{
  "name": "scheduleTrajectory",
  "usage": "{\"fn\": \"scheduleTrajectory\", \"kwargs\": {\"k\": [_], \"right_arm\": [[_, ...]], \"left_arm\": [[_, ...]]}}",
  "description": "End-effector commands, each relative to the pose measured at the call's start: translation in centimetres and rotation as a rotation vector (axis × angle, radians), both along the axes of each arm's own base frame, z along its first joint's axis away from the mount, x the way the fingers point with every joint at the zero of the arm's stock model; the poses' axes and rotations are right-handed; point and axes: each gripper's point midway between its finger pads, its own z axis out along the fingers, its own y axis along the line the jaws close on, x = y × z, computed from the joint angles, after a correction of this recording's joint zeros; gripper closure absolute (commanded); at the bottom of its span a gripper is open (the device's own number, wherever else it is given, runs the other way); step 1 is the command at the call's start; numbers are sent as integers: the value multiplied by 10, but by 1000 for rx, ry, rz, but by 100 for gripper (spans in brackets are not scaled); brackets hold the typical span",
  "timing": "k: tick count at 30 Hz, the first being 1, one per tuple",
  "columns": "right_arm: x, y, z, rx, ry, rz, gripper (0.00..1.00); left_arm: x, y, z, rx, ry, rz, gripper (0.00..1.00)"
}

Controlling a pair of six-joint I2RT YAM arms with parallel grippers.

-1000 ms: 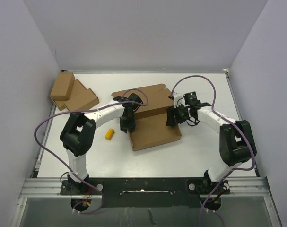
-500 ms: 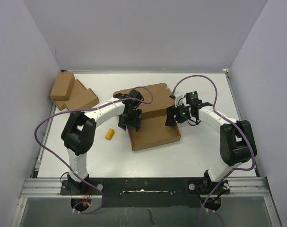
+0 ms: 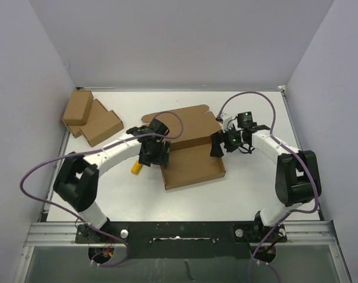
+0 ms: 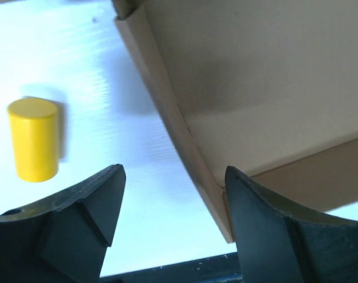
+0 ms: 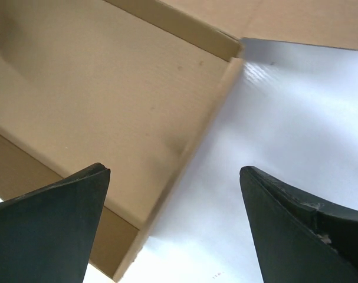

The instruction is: Fold the paper box

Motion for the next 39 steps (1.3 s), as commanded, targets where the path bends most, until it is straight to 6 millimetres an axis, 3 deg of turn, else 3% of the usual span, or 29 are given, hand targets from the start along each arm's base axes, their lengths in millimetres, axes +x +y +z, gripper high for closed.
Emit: {"fn": "scheduleTrajectory", "kwargs": {"k": [1, 6, 10, 13, 16, 19, 23, 27, 39], "right_arm": [[13, -11, 37, 5, -126, 50, 2], [11, -19, 61, 0, -226, 88, 2], [11, -33, 99, -3, -372, 105, 2], [12, -37, 125, -15, -514, 130, 2], [6, -21, 139, 78, -498, 168, 2], [-15, 2, 140, 255, -394, 291, 2], [-18, -7, 117, 262, -382, 267, 0], [-16, -16, 112, 277, -355, 228, 2], [-14, -25, 111, 306, -344, 197, 2]], "left_arm": [[28, 7, 64, -97, -313, 15, 32], [28, 35, 82, -109, -479, -58, 28], [20, 69, 80, -17, -507, -158, 30], [16, 95, 78, 33, -456, -206, 21], [13, 99, 66, -14, -391, -288, 11], [12, 100, 49, -58, -277, -324, 13], [16, 100, 27, -46, -181, -357, 30], [18, 90, 12, -93, -121, -384, 40], [28, 92, -20, -107, -13, -340, 50]]}}
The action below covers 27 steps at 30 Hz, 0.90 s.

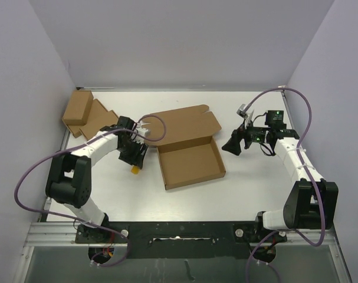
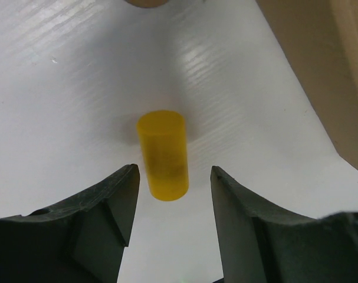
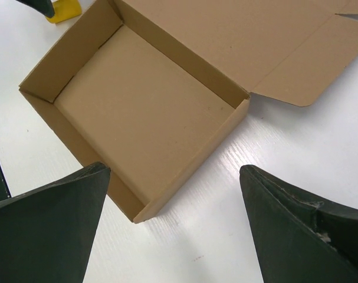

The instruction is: Fold the paper box

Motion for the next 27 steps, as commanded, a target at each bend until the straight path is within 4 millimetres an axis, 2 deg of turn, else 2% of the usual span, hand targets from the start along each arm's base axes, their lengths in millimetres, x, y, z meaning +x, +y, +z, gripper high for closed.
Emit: {"fn": "scheduleTrajectory", "kwargs": {"k": [1, 3, 8, 9, 12, 16, 18, 20, 23, 25, 27], "right_arm": [[0, 3, 10, 52, -27, 23, 3], [0, 2, 10, 54, -27, 20, 3], [-1, 1, 13, 62, -28, 19, 2], [-1, 0, 13, 63, -29, 17, 2], [-1, -1, 15, 70, -34, 11, 2], [-2, -3, 18, 82, -37, 6, 2], [-2, -3, 18, 85, -37, 6, 2], [-2, -3, 17, 87, -34, 4, 2], [-1, -4, 16, 90, -31, 0, 2], [0, -4, 16, 92, -27, -5, 2], [0, -5, 15, 94, -26, -7, 2]], "left_arm": [[11, -5, -12, -25, 40, 10, 51], [11, -6, -18, -23, 64, 16, 54], [13, -1, -20, 10, 59, 40, 80], [15, 0, -17, 11, 45, 45, 85], [21, 2, -1, 10, -32, 62, 92], [28, -4, 33, -41, -164, 72, 97], [28, -17, 58, -122, -237, 64, 100], [24, -39, 89, -250, -316, 51, 100], [12, -77, 123, -449, -385, 32, 100], [0, -108, 137, -533, -413, -10, 100], [-6, -132, 142, -563, -429, -32, 100]]}}
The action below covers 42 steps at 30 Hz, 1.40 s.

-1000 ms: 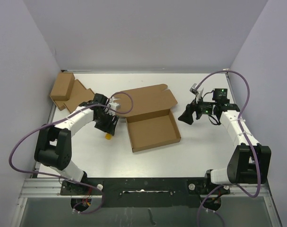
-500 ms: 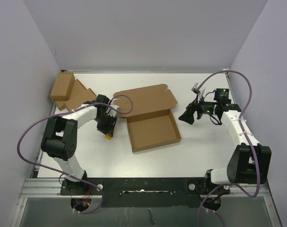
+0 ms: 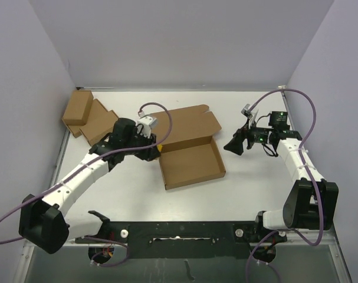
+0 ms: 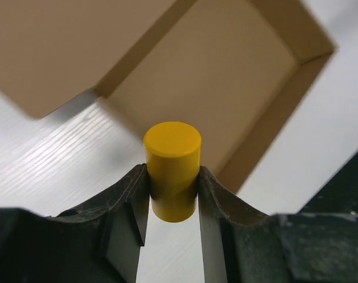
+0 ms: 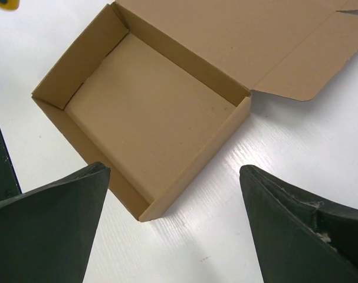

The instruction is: Fold the paper box

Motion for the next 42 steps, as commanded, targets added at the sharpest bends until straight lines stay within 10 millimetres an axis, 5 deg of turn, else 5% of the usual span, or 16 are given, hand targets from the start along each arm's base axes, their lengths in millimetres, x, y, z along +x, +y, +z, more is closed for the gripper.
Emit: {"fn": "scheduleTrajectory", "kwargs": {"k": [1, 13, 19, 29, 34, 42], "right_arm": [[3, 1, 13, 30, -51, 6, 2], [6, -7, 10, 35, -36, -24, 2], [7, -8, 7, 33, -28, -25, 2], [8, -8, 6, 32, -22, -27, 2], [8, -9, 5, 30, -20, -28, 2], [7, -7, 3, 34, -11, -20, 2]], "left_arm": [[-10, -71, 33, -191, -86, -86, 100], [14, -143, -45, 135, -33, -123, 100], [22, -157, -74, 265, -5, -160, 68], [31, -163, -91, 319, 15, -185, 52], [33, -164, -71, 288, -27, -170, 51], [44, -130, 19, -46, -204, -33, 29]]}}
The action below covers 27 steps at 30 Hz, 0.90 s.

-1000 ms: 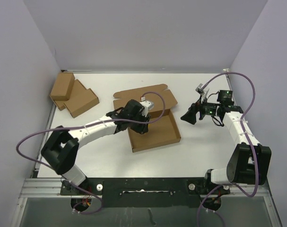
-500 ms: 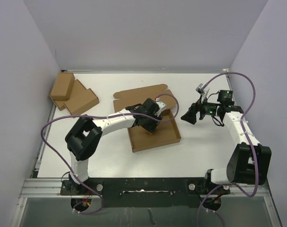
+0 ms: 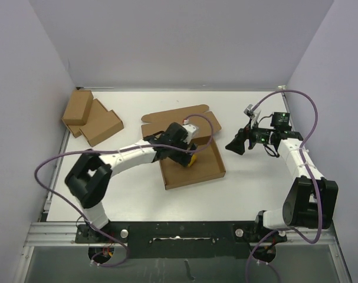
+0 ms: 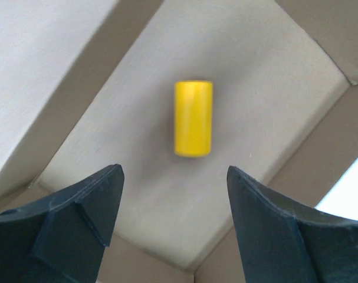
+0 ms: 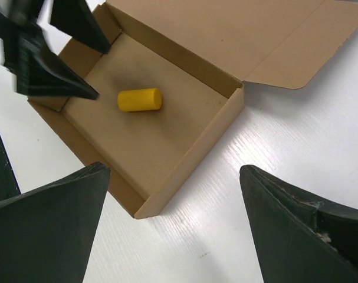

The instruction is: Fold the paper box

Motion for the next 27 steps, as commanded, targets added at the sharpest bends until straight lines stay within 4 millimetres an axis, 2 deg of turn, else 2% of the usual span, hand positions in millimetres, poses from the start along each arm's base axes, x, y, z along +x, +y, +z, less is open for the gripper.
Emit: {"fn": "scheduleTrajectory", "kwargs": {"k": [1, 3, 5, 8, 10, 12, 15, 19, 23, 27], "right_arm": [[4, 2, 8, 19, -32, 17, 2], [3, 3, 8, 25, -29, 19, 2], [4, 3, 8, 33, -23, 20, 2], [4, 4, 7, 40, -15, 22, 2], [4, 4, 6, 40, -13, 22, 2], [4, 4, 5, 41, -9, 20, 2], [4, 4, 5, 40, -8, 18, 2], [4, 4, 5, 41, -7, 18, 2], [4, 4, 5, 44, -8, 20, 2], [4, 4, 7, 47, -10, 22, 2]], "left_arm": [[33, 21, 115, -400, -225, 120, 26], [39, 52, 130, -539, -223, 221, 14], [46, 87, 138, -691, -195, 328, 7], [52, 136, 133, -885, -88, 472, 6], [57, 159, 127, -963, -14, 531, 8], [63, 172, 117, -1009, 68, 579, 12], [75, 183, 94, -1027, 156, 666, 23], [90, 195, 56, -1013, 234, 775, 27], [105, 199, 39, -1053, 277, 792, 34], [113, 197, 26, -1063, 303, 787, 35]]}}
